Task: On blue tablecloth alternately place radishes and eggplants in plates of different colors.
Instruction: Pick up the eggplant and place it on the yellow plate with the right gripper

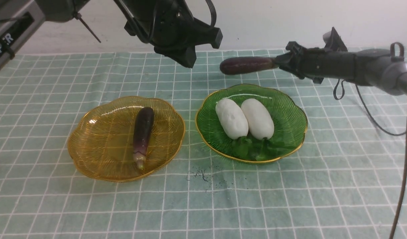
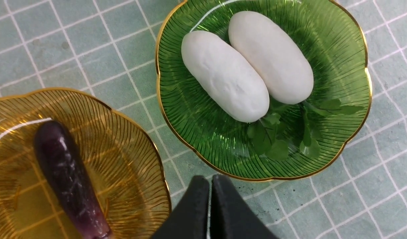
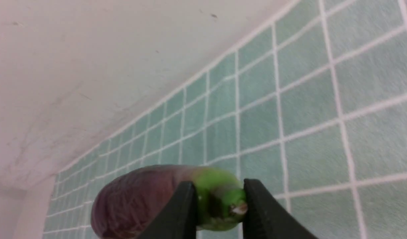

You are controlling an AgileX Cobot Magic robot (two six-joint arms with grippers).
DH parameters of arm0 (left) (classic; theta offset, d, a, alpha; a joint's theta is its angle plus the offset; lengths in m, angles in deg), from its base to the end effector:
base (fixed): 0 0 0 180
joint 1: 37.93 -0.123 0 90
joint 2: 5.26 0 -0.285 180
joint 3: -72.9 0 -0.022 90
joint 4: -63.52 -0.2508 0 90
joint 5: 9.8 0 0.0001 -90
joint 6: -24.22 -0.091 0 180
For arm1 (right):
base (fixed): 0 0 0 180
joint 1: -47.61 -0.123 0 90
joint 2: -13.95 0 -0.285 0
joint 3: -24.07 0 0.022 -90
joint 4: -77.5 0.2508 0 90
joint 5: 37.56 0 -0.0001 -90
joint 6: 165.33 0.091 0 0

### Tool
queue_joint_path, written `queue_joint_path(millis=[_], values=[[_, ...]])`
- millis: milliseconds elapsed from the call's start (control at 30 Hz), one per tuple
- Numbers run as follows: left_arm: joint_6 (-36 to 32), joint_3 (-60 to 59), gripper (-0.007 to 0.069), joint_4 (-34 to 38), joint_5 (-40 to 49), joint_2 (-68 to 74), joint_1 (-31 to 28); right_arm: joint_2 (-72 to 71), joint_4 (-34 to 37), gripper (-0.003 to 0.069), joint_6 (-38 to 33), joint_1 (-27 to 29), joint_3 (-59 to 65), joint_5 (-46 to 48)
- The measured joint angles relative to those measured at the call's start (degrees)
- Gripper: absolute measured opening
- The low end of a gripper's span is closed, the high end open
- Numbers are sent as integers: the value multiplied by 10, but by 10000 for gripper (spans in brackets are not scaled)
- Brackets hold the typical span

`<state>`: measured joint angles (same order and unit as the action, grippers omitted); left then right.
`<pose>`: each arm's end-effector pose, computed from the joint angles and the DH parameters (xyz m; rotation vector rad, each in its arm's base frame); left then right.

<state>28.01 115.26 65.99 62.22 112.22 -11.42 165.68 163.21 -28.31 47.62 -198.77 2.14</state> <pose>0.3720 -0.1897 0.3851 0.5082 2.5374 -0.2556 0.5602 0.0579 0.1708 0.2564 2.0287 1.1393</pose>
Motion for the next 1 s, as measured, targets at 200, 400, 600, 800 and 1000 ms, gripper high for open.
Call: queue_joint_path(millis=[200, 400, 600, 800, 1000], values=[[23, 0, -8, -60, 0, -30, 0, -38, 17, 165, -21, 0, 1, 36], [46, 0, -8, -99, 1, -91, -24, -94, 7, 165, -30, 1, 1, 162], [50, -19, -8, -92, 1, -165, -69, -177, -97, 162, -22, -29, 1, 246], [57, -128, -8, -90, 2, -279, -103, -228, -223, 162, 26, -116, 1, 267], [99, -314, -7, -100, 3, -429, -119, -207, -346, 162, 84, -268, 0, 202]])
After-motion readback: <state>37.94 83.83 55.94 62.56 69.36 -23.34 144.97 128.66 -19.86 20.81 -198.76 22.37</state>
